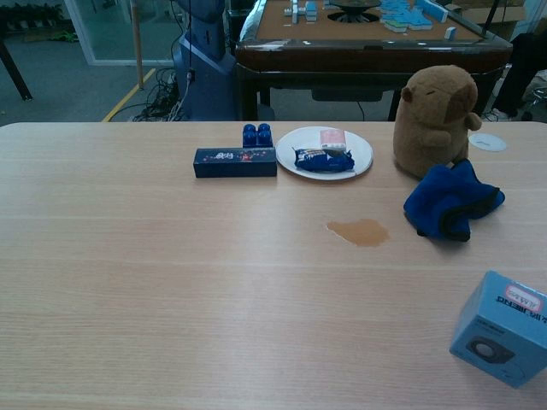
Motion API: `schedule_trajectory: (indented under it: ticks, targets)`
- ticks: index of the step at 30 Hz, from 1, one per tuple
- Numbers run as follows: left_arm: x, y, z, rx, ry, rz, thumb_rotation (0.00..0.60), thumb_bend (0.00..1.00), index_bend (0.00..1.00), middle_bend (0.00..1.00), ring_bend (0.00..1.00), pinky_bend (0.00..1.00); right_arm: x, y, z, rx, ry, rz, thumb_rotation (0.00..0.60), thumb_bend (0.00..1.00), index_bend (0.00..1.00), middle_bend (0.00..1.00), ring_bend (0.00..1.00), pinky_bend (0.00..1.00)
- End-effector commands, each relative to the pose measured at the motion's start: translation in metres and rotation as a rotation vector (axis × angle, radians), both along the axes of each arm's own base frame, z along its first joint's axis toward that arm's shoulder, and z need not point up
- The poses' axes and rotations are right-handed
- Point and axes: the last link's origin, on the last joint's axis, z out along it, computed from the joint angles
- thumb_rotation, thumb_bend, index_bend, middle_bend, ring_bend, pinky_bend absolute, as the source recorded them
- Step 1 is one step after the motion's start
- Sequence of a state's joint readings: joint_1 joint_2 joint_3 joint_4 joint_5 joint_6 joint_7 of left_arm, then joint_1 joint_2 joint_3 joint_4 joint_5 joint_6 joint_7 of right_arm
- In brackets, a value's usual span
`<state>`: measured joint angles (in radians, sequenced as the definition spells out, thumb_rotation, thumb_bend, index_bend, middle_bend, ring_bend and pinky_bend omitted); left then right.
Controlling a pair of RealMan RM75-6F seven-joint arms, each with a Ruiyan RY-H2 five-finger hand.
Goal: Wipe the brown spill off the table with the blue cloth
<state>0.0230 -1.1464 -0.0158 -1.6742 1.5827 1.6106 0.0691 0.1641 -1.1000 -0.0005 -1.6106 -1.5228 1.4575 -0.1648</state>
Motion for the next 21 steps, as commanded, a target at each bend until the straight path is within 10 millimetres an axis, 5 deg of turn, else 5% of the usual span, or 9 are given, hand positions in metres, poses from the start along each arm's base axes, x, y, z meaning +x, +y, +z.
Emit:
schedule_trajectory:
  ticks: [1, 11, 21]
  targets:
    - [-0.001, 0.0, -0.001, -0.004, 0.002, 0.001, 0.6, 0.44, 0.0, 0.0, 0.01, 0.06, 0.0, 0.001, -0.002, 0.006, 0.006, -0.006, 0.6, 0.2, 0.03, 0.2, 0.15, 0.36]
    - [-0.002, 0.0, -0.002, -0.006, 0.001, 0.004, 0.6, 0.44, 0.0, 0.0, 0.01, 0.06, 0.003, -0.006, -0.004, 0.024, 0.018, -0.01, 0.6, 0.2, 0.03, 0.2, 0.15, 0.36]
    - [-0.006, -0.002, -0.002, -0.002, -0.001, 0.017, 0.6, 0.44, 0.0, 0.0, 0.01, 0.06, 0.03, -0.076, -0.051, 0.179, 0.068, -0.016, 0.6, 0.2, 0.03, 0.2, 0.15, 0.34]
